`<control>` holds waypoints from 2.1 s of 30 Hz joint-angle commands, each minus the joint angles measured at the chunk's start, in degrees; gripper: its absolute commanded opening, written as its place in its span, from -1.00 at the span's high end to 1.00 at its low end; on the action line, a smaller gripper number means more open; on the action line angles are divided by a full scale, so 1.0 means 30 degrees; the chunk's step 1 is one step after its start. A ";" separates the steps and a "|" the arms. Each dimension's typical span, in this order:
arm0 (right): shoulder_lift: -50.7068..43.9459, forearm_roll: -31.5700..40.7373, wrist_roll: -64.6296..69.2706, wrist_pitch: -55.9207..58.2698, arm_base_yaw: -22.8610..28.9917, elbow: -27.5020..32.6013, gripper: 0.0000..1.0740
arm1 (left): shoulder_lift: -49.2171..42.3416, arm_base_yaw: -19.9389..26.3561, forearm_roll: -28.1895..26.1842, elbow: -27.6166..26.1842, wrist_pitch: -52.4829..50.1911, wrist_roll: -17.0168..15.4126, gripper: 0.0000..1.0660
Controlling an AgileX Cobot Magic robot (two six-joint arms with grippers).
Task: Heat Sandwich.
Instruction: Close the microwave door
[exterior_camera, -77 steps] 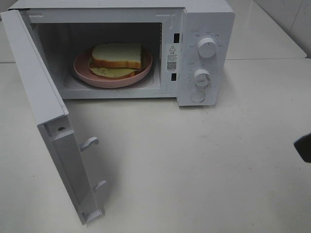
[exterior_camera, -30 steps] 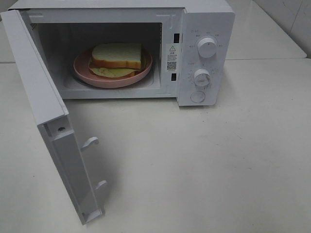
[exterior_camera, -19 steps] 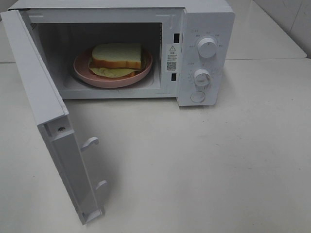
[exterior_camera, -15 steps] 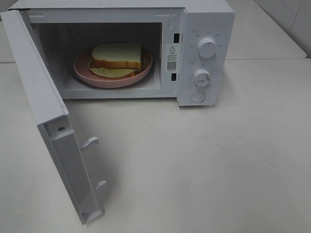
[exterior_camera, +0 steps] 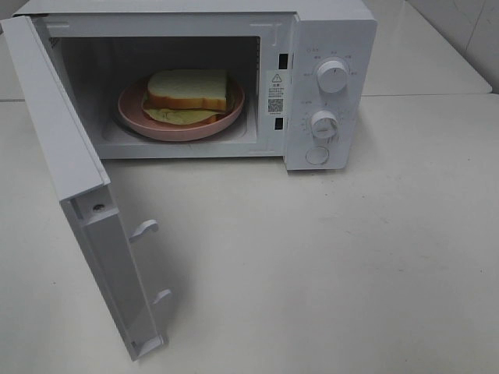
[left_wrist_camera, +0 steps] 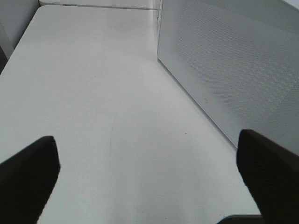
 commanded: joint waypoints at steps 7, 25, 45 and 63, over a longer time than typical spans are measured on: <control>-0.0554 0.0057 -0.0115 -0.0115 -0.0095 0.0000 -0.40 | -0.0420 -0.0038 0.0019 0.0038 -0.0210 -0.0172 -0.83; -0.0554 0.0057 -0.0115 -0.0115 -0.0095 0.0000 -0.40 | -0.0420 -0.0038 0.0019 0.0038 -0.0210 -0.0172 -0.83; -0.0554 0.0057 -0.0115 -0.0115 -0.0095 0.0000 -0.40 | 0.1471 -0.0038 0.0019 -0.0611 -0.1375 -0.0191 -0.82; -0.0554 0.0057 -0.0115 -0.0115 -0.0095 0.0000 -0.40 | 0.7028 -0.0038 0.0153 -0.0191 -0.6952 -0.0172 1.00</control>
